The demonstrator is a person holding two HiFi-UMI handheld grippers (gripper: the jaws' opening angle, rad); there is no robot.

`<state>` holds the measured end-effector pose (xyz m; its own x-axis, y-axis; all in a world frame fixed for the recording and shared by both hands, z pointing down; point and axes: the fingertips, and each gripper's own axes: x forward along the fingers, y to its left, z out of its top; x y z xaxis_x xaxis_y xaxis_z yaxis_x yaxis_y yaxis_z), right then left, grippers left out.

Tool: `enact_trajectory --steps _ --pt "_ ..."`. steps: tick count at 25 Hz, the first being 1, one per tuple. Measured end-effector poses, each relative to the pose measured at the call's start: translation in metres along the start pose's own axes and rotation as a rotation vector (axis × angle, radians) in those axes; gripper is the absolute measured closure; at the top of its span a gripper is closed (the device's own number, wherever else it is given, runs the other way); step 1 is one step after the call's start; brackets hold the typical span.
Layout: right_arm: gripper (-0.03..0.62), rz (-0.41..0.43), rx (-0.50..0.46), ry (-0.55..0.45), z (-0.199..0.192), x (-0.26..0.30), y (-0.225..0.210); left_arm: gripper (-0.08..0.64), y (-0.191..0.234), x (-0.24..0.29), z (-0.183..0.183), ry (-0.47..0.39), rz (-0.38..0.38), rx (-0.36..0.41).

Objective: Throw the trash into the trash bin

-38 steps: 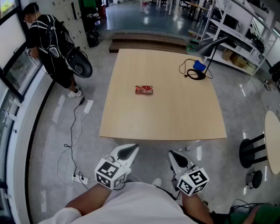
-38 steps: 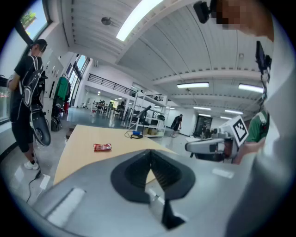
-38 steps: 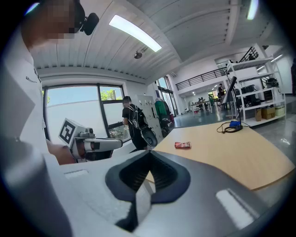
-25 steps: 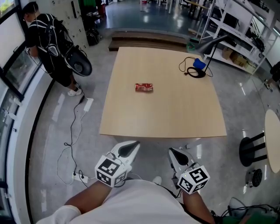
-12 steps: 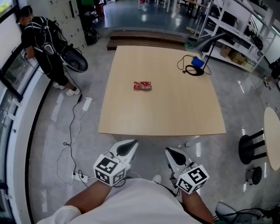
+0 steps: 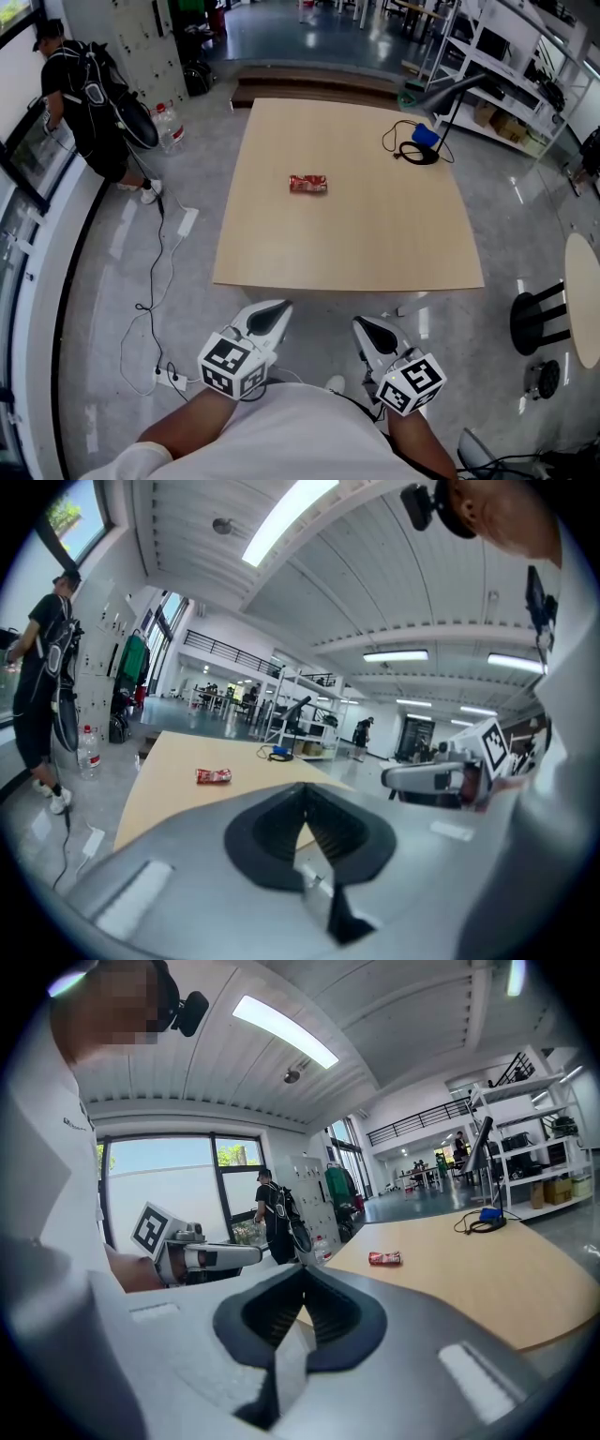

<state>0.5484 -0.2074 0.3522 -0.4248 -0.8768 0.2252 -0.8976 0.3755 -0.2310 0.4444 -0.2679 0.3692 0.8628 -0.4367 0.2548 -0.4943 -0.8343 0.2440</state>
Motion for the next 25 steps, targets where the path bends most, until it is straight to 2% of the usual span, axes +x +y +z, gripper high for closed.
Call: enact_trajectory --steps 13,25 --pt "0.589 -0.019 -0.005 0.02 -0.002 0.011 0.01 0.551 0.007 -0.011 0.002 -0.004 -0.012 0.012" --pt "0.591 -0.016 -0.024 0.043 0.0 0.054 0.037 0.552 0.049 -0.038 0.01 -0.028 -0.006 0.015"
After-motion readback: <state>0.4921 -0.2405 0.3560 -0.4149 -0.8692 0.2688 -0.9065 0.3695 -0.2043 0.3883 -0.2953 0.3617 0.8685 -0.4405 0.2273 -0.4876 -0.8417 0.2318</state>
